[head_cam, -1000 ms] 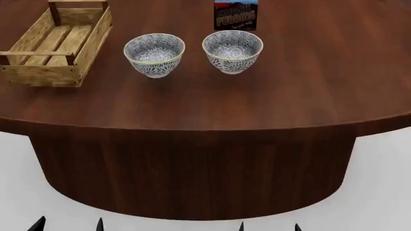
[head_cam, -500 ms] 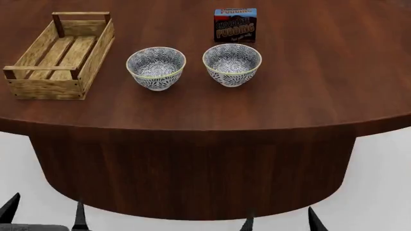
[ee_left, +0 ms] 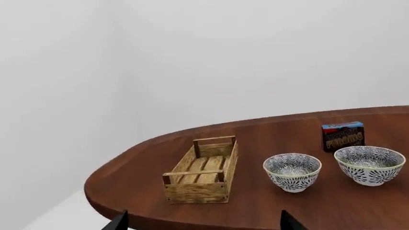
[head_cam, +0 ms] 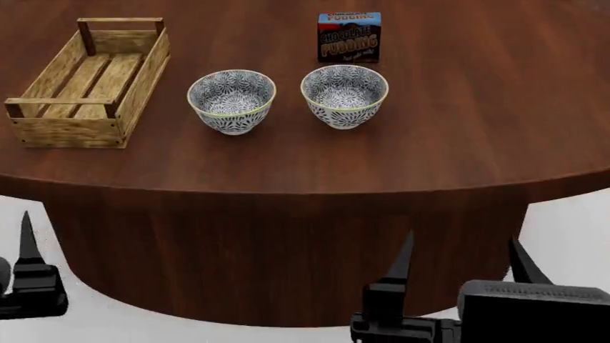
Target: Stack the left bowl on the right bowl and place them in the tray.
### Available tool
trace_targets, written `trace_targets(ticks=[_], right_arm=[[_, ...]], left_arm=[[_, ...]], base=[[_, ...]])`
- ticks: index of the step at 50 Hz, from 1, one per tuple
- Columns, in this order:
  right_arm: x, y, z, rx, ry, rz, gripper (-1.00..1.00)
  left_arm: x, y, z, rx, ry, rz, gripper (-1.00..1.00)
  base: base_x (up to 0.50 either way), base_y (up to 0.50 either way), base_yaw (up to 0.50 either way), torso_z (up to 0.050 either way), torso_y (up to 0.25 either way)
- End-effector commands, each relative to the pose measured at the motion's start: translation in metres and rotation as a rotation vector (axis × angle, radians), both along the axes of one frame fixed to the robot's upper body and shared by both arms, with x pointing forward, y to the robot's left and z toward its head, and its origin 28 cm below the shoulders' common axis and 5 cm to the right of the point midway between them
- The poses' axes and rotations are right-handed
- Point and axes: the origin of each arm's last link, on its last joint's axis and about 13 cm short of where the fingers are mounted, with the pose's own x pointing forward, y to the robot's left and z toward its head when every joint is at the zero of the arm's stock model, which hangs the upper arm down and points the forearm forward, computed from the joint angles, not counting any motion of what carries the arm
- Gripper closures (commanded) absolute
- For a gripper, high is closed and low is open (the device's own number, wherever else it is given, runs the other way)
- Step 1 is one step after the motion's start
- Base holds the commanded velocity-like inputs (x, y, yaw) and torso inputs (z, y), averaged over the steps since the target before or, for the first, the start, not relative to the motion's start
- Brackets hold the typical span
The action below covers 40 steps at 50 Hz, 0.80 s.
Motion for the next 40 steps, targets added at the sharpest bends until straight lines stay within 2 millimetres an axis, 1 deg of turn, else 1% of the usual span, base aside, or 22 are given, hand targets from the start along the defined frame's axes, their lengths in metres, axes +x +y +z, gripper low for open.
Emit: trace_targets(ticks=[1, 4, 6, 7, 9, 10, 12, 15, 22, 26, 40], right_arm=[[-0.0161, -0.0005, 0.0333, -0.030, -0.074, -0.026, -1.00], [-0.0195, 0.0003, 0.0395, -0.027, -0.091, -0.024, -1.00], [-0.0196, -0.0001, 0.0394, -0.040, -0.076, -0.042, -1.00], [-0.0207, 0.0004, 0.0406, -0.047, -0.102, -0.052, -1.00], [-0.0202, 0.0009, 0.0384, -0.067, -0.071, -0.065, -1.00], [-0.0203, 0.0007, 0.0383, -0.068, -0.082, -0.100, -1.00], [-0.0199, 0.0018, 0.0348, -0.093, -0.055, -0.094, -1.00], [-0.0193, 0.0033, 0.0334, -0.074, -0.047, -0.074, -1.00], [-0.0184, 0.0056, 0.0337, -0.082, -0.045, -0.069, -1.00], [-0.0184, 0.0062, 0.0341, -0.078, -0.048, -0.069, -1.00], [-0.0188, 0.0075, 0.0350, -0.062, -0.048, -0.057, -1.00]], left_arm=[[-0.0153, 0.0054, 0.0320, 0.003, -0.050, 0.022, -1.00], [-0.0188, 0.0048, 0.0377, -0.007, -0.066, 0.011, -1.00], [-0.0201, 0.0046, 0.0394, -0.008, -0.067, 0.003, -1.00], [-0.0208, 0.0047, 0.0404, -0.009, -0.071, 0.005, -1.00], [-0.0211, 0.0052, 0.0407, 0.000, -0.074, 0.005, -1.00], [-0.0208, 0.0061, 0.0407, -0.004, -0.073, 0.006, -1.00], [-0.0201, 0.0073, 0.0402, -0.005, -0.073, 0.010, -1.00], [-0.0205, 0.0070, 0.0397, -0.005, -0.073, 0.007, -1.00], [-0.0196, 0.0071, 0.0369, -0.015, -0.068, 0.000, -1.00], [-0.0213, 0.0062, 0.0396, -0.015, -0.077, -0.005, -1.00], [-0.0213, 0.0044, 0.0385, -0.016, -0.081, -0.016, -1.00]], base=[[0.00, 0.00, 0.00, 0.000, 0.000], [0.00, 0.00, 0.00, 0.000, 0.000], [0.00, 0.00, 0.00, 0.000, 0.000], [0.00, 0.00, 0.00, 0.000, 0.000], [0.00, 0.14, 0.00, 0.000, 0.000], [0.00, 0.50, 0.00, 0.000, 0.000], [0.00, 0.50, 0.00, 0.000, 0.000], [0.00, 0.50, 0.00, 0.000, 0.000], [0.00, 0.50, 0.00, 0.000, 0.000], [0.00, 0.50, 0.00, 0.000, 0.000], [0.00, 0.50, 0.00, 0.000, 0.000]])
